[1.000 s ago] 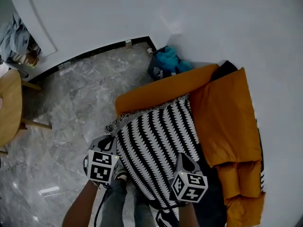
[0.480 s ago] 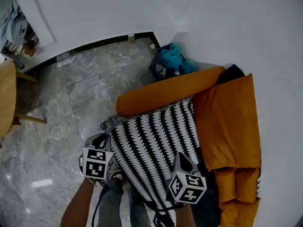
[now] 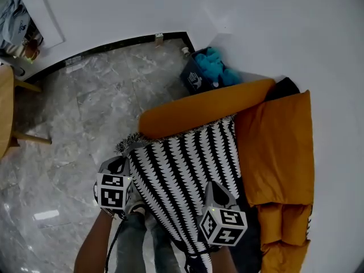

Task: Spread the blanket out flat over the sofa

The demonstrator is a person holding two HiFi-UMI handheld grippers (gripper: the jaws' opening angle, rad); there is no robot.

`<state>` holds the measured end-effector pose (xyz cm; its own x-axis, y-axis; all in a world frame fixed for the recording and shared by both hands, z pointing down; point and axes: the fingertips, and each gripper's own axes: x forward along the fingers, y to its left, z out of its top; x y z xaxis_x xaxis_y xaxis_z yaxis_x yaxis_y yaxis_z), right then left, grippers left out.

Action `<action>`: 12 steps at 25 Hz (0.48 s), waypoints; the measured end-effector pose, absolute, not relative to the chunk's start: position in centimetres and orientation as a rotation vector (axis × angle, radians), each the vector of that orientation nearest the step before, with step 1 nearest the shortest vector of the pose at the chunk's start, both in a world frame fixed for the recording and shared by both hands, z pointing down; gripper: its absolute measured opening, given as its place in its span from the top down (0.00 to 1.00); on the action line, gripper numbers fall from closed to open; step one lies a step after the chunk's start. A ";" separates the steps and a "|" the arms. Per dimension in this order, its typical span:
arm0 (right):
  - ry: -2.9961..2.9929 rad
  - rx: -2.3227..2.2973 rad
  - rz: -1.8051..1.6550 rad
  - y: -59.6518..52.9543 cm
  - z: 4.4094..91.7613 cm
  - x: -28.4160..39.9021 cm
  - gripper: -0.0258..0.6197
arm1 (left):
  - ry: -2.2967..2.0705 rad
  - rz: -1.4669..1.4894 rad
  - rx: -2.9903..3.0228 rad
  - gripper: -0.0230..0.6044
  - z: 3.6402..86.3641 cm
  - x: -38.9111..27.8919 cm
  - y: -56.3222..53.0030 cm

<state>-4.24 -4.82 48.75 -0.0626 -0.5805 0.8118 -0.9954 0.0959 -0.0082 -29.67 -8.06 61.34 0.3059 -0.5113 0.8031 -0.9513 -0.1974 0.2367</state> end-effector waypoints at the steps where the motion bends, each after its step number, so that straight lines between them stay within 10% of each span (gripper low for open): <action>1: -1.726 1.551 0.798 -4.9 48.7 -4.4 0.95 | -1.313 0.740 1.823 0.94 61.8 -29.7 -8.2; 12: -1.722 1.531 0.772 -4.6 48.6 -2.9 0.95 | -1.376 0.724 1.798 0.94 65.6 -29.2 -9.6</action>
